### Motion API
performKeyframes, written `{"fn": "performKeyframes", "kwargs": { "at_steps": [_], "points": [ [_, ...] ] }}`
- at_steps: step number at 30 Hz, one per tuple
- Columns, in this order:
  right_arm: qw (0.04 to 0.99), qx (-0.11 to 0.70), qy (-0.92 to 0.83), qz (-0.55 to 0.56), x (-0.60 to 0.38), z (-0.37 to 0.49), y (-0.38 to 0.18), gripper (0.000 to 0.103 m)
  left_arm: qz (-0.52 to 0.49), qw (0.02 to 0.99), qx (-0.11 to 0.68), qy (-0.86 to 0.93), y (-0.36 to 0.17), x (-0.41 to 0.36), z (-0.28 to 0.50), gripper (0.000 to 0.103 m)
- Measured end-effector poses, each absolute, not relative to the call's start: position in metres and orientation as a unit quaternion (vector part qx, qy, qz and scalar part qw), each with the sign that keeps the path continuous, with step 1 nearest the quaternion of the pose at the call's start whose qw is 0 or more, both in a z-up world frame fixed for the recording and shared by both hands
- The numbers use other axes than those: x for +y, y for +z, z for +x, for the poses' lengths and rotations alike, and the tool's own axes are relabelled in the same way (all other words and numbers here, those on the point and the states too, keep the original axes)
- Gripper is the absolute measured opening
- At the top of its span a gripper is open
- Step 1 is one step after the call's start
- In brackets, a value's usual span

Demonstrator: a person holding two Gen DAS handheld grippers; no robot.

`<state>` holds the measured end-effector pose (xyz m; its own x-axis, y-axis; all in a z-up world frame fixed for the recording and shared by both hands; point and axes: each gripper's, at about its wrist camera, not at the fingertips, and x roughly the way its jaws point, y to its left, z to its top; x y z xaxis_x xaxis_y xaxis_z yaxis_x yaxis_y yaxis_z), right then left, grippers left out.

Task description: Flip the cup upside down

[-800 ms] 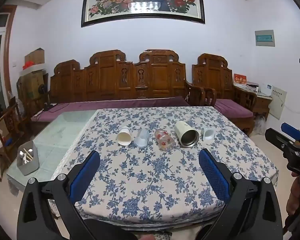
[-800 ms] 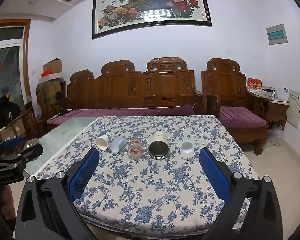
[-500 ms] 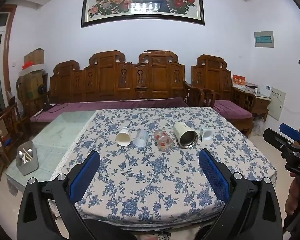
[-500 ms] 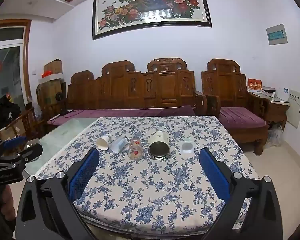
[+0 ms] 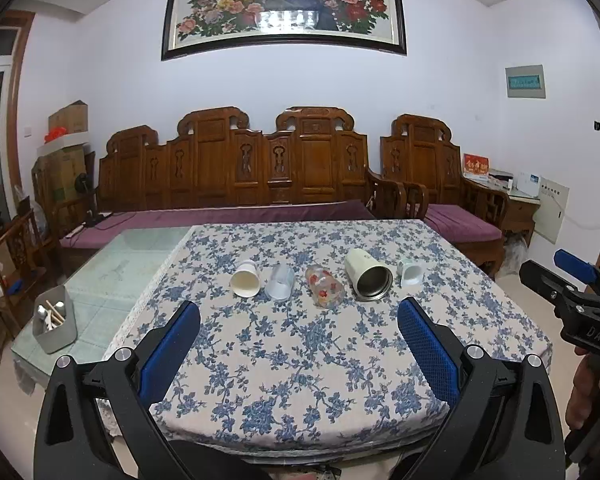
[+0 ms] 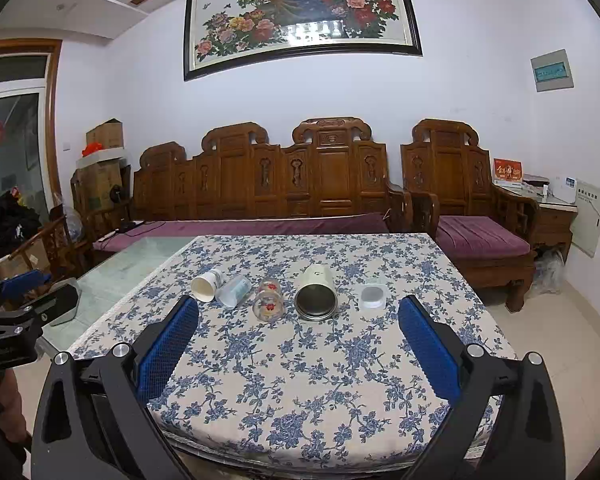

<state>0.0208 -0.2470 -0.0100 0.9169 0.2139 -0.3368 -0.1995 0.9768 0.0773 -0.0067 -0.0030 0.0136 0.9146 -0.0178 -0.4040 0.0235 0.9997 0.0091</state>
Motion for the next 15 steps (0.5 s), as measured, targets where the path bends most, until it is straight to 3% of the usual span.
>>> {"fn": "performKeyframes", "kwargs": {
  "at_steps": [15],
  "points": [
    [0.979, 0.172, 0.108, 0.021, -0.2451, 0.0186, -0.0073, 0.1, 0.005, 0.98, 0.199, -0.014, 0.0172, -0.0041, -0.0087, 0.095]
  ]
}}
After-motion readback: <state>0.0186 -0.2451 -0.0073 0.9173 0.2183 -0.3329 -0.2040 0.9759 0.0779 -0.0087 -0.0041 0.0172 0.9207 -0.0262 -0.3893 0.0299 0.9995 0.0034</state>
